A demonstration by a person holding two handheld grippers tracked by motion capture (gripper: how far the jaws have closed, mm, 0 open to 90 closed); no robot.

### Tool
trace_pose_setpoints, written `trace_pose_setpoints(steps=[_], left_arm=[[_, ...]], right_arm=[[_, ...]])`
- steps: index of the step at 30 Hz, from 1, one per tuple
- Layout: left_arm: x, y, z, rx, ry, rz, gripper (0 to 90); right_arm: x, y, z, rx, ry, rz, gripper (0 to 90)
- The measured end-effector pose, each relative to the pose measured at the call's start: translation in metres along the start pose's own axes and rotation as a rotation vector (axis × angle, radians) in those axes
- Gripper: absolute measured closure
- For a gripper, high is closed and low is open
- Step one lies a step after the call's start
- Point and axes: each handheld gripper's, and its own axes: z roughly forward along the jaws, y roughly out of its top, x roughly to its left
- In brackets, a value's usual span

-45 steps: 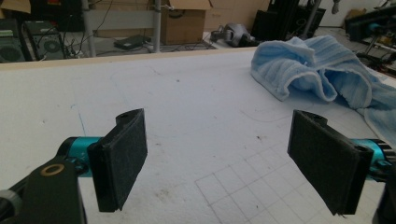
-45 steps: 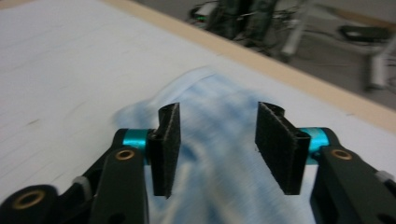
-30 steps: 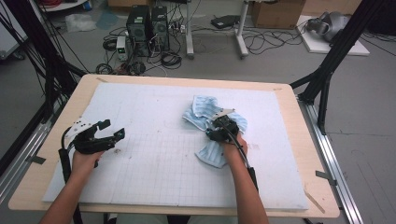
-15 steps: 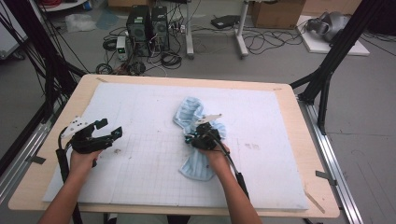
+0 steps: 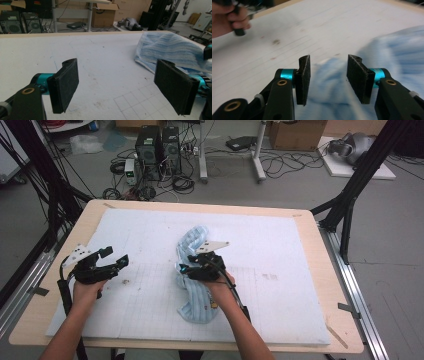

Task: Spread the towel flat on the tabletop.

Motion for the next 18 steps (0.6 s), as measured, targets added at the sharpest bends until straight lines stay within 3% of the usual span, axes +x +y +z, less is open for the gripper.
trace_pose_setpoints(steps=[3, 7, 8, 9, 13, 16, 18], left_arm=[[-0.001, 0.0, 0.001, 0.006, -0.002, 0.006, 20.2], [0.0, -0.001, 0.001, 0.01, -0.003, 0.008, 20.2], [0.0, -0.001, 0.001, 0.007, -0.002, 0.003, 20.2], [0.0, -0.001, 0.001, 0.007, -0.001, 0.001, 20.2], [0.0, -0.001, 0.001, 0.011, -0.003, 0.005, 20.2], [-0.001, -0.001, 0.002, 0.013, -0.005, 0.005, 20.2], [-0.002, -0.001, 0.003, 0.015, -0.005, 0.004, 20.3]], right_arm=[[-0.01, -0.001, -0.002, 0.053, -0.079, -0.037, 51.4], [-0.012, -0.007, 0.011, 0.146, -0.118, -0.082, 45.9], [-0.01, -0.009, 0.018, 0.176, -0.137, -0.117, 47.0], [-0.01, -0.009, 0.018, 0.176, -0.137, -0.117, 47.0], [-0.011, -0.01, 0.018, 0.209, -0.214, -0.21, 77.4], [-0.02, -0.009, 0.009, 0.188, -0.277, -0.172, 80.1], [-0.028, -0.01, 0.002, 0.181, -0.292, -0.131, 80.0]])
